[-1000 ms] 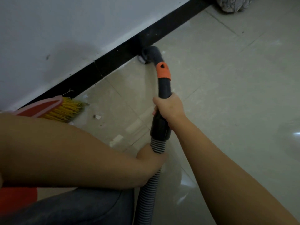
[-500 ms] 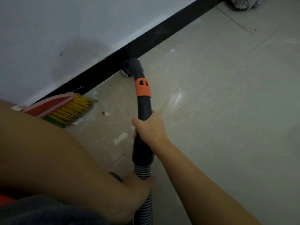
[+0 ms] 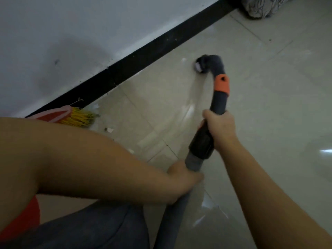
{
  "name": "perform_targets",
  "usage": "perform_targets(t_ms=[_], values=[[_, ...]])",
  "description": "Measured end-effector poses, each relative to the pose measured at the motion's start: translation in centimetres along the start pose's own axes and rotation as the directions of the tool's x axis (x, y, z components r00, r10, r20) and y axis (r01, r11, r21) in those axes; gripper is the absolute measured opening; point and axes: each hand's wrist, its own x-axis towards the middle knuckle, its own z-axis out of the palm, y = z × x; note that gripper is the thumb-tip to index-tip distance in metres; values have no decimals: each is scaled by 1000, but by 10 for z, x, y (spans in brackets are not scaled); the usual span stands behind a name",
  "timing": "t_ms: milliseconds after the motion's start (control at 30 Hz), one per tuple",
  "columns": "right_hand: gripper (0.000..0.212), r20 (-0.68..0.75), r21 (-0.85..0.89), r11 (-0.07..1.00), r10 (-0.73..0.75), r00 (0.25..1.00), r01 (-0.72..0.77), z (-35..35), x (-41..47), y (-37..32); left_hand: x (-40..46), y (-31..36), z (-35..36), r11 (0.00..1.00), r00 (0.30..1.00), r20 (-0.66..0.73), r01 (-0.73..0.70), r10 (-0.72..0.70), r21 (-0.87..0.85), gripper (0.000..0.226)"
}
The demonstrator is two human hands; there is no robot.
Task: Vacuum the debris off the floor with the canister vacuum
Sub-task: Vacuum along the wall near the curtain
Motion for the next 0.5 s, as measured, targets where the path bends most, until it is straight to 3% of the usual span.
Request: perform_targets(t_ms=[67, 233, 300, 367, 500], values=[[12, 5, 70, 997, 28, 1000, -28, -3, 17, -14, 10, 23, -2, 997, 999, 0, -51, 51, -53, 14], [8, 328, -287, 942, -76, 941, 176, 24, 11, -34, 7, 18, 9, 988, 999, 19, 49, -47, -147, 22], [13, 399, -343, 914, -66, 915, 215, 29, 6, -33, 7, 18, 14, 990, 997, 50, 72, -66, -125, 19], [20, 324, -348, 921, -57, 944, 175, 20, 11, -31, 13, 25, 16, 996, 995, 92, 48, -41, -72, 16], [39, -54, -129, 991, 22, 998, -29, -38, 56, -17, 40, 60, 25, 996, 966, 256, -61, 44, 58, 17]])
